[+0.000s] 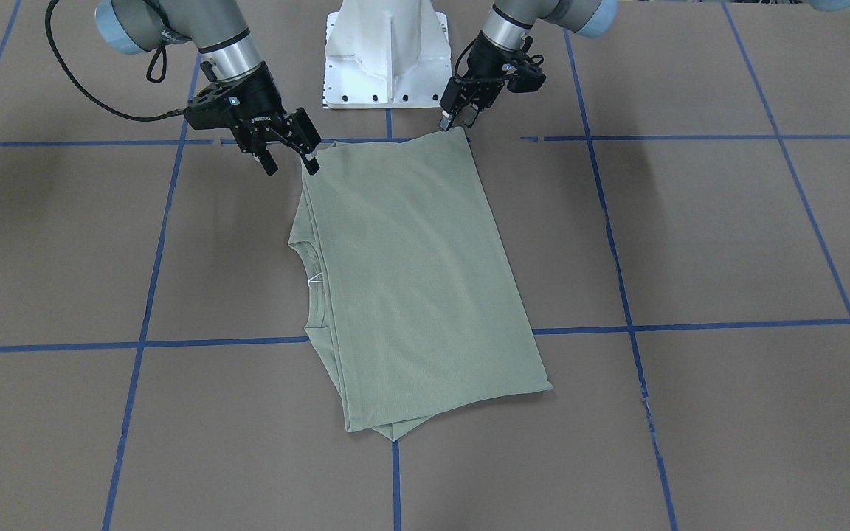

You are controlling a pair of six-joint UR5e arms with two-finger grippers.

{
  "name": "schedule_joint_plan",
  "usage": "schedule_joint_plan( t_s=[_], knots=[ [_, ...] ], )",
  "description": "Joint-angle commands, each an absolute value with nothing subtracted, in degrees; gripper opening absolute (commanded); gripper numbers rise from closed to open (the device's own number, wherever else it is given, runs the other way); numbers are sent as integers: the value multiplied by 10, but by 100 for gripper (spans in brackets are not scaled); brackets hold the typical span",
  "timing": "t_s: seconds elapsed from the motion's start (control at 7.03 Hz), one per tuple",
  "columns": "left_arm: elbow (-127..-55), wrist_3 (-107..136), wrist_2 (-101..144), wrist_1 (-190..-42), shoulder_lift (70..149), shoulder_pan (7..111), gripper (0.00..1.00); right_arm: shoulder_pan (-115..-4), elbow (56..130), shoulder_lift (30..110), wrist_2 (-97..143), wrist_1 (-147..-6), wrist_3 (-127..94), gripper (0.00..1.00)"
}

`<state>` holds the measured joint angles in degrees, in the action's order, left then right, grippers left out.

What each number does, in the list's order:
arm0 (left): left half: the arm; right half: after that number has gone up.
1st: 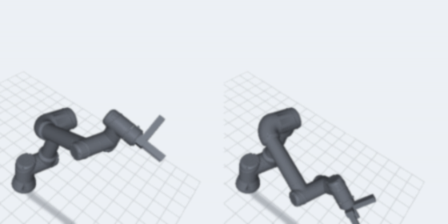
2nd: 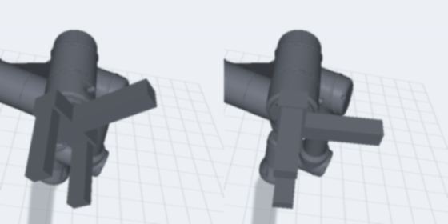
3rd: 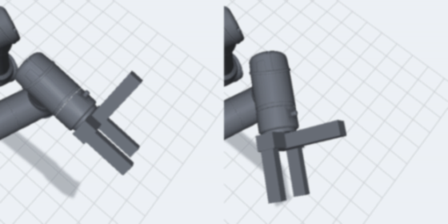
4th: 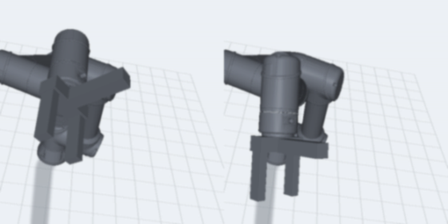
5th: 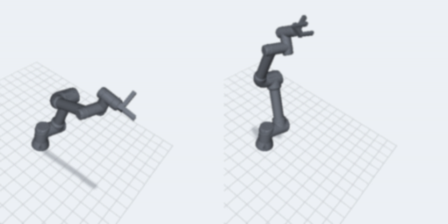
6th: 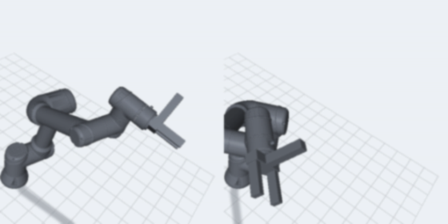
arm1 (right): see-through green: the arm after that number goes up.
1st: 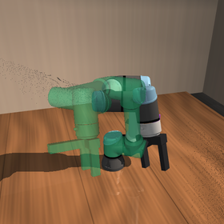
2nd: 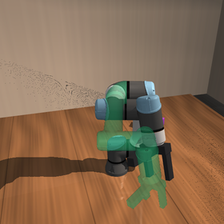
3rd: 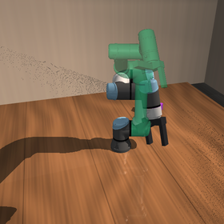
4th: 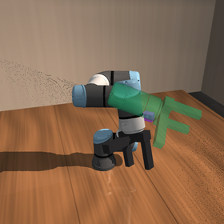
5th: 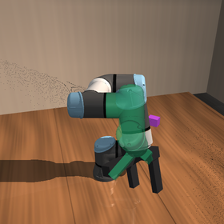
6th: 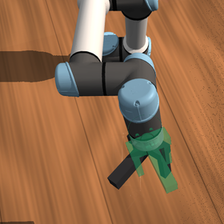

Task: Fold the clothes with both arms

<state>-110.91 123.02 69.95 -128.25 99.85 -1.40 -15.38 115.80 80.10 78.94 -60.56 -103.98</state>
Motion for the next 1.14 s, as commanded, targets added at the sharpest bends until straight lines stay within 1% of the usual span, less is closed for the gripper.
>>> schedule_joint_plan(
  t_s=[0.0, 0.28, 0.43, 0.57, 0.71, 0.85, 1.0],
  knots=[
    [-1105, 1230, 699, -1281, 1004, -13, 72, -154, 1158, 801, 789, -606, -1040, 100],
    [-1100, 1228, 699, -1281, 1004, -11, 71, -153, 1158, 800, 789, -606, -1040, 100],
    [-1100, 1227, 699, -1281, 1004, -11, 69, -153, 1158, 800, 789, -606, -1040, 100],
    [-1100, 1228, 699, -1281, 1008, -9, 54, -153, 1158, 799, 789, -606, -1040, 100],
    [-1100, 1228, 699, -1281, 1012, -8, 35, -153, 1158, 799, 789, -606, -1040, 100],
    [-1100, 1228, 699, -1281, 1011, -8, 13, -153, 1158, 799, 789, -606, -1040, 100],
    [-1100, 1228, 699, -1281, 1010, -8, 13, -153, 1157, 799, 789, -606, -1040, 100]
  ],
)
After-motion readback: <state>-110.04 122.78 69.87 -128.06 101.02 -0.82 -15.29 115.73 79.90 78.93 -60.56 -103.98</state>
